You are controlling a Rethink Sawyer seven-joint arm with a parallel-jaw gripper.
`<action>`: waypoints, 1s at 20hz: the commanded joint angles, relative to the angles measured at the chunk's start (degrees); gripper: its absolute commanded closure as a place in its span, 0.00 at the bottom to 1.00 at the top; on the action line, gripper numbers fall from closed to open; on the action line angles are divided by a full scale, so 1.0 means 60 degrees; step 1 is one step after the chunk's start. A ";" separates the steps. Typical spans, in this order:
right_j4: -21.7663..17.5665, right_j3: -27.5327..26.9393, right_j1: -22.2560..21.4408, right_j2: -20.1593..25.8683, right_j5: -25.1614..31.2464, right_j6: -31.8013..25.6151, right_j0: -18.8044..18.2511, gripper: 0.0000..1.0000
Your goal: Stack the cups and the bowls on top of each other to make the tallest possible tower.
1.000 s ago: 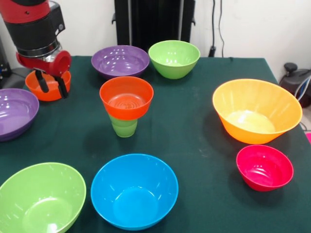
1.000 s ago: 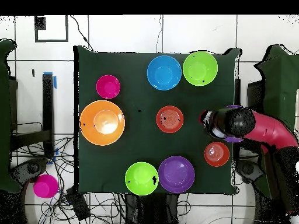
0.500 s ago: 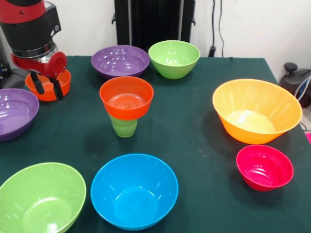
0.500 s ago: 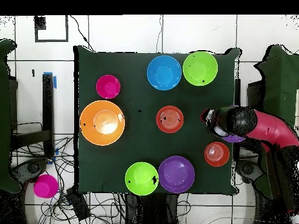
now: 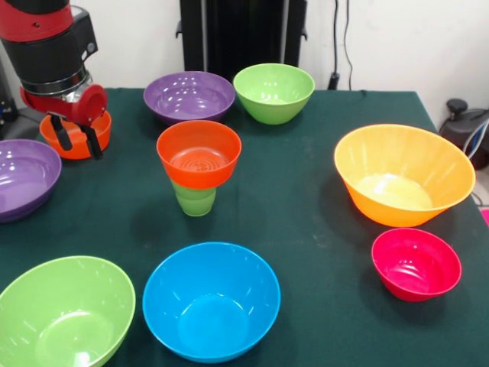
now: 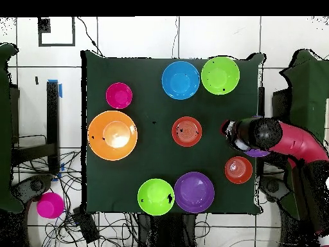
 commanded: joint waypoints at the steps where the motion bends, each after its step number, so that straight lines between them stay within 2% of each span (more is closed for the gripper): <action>1: -0.0547 -0.0333 0.0150 0.0211 -0.0244 -0.1272 0.0210 0.00; 7: -0.0820 -0.0558 0.0283 0.0169 -0.0231 -0.1553 0.0234 0.00; 20: -0.0791 -0.0612 0.0405 0.0324 -0.0166 -0.1817 0.0181 0.00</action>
